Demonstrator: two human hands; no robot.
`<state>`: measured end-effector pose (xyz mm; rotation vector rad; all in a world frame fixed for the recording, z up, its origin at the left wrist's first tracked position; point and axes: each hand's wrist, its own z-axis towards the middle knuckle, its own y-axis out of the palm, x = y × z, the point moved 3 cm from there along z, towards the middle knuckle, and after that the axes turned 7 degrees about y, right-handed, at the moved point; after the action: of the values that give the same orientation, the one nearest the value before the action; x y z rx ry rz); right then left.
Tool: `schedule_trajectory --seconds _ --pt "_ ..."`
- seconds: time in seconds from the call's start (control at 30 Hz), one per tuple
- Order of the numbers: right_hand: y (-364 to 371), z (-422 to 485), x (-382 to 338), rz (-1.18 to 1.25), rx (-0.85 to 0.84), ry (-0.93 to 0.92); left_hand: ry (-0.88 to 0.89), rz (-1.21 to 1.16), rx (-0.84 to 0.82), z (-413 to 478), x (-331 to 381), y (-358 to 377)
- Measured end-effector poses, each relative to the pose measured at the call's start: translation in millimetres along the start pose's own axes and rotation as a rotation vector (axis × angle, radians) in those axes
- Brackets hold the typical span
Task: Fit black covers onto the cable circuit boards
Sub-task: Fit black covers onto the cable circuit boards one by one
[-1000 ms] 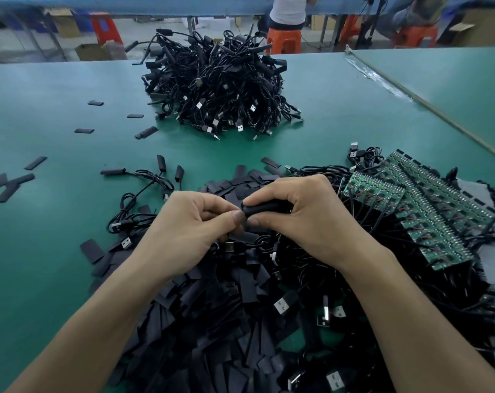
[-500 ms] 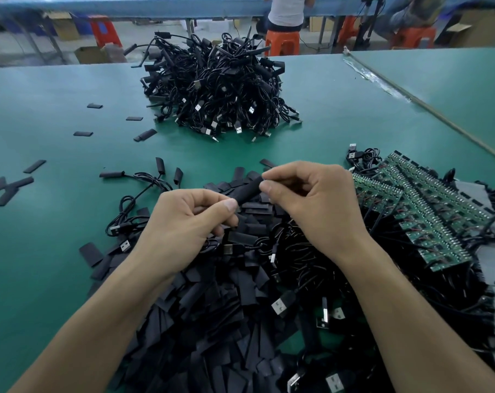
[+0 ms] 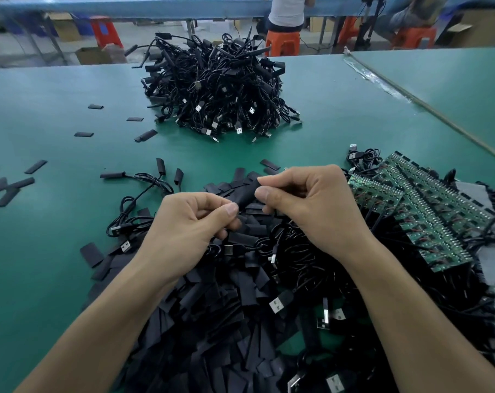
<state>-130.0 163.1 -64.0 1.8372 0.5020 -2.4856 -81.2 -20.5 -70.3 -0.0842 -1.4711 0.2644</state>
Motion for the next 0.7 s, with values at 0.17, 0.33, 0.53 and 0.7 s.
schedule_trajectory --seconds 0.17,0.33,0.53,0.7 --pt "-0.9 -0.5 -1.7 -0.007 -0.002 0.012 -0.002 0.001 -0.001 -0.8 -0.6 1.1" --pt "-0.9 -1.4 -1.5 -0.075 0.044 0.026 0.011 0.02 -0.002 -0.8 -1.0 2.0" --pt "3.8 -2.7 -3.8 -0.209 0.071 0.008 0.005 0.025 0.032 0.0 -5.7 0.2" --pt "6.1 -4.0 -6.8 -0.236 0.044 0.009 -0.006 0.024 0.06 1.5 -8.5 -1.3"
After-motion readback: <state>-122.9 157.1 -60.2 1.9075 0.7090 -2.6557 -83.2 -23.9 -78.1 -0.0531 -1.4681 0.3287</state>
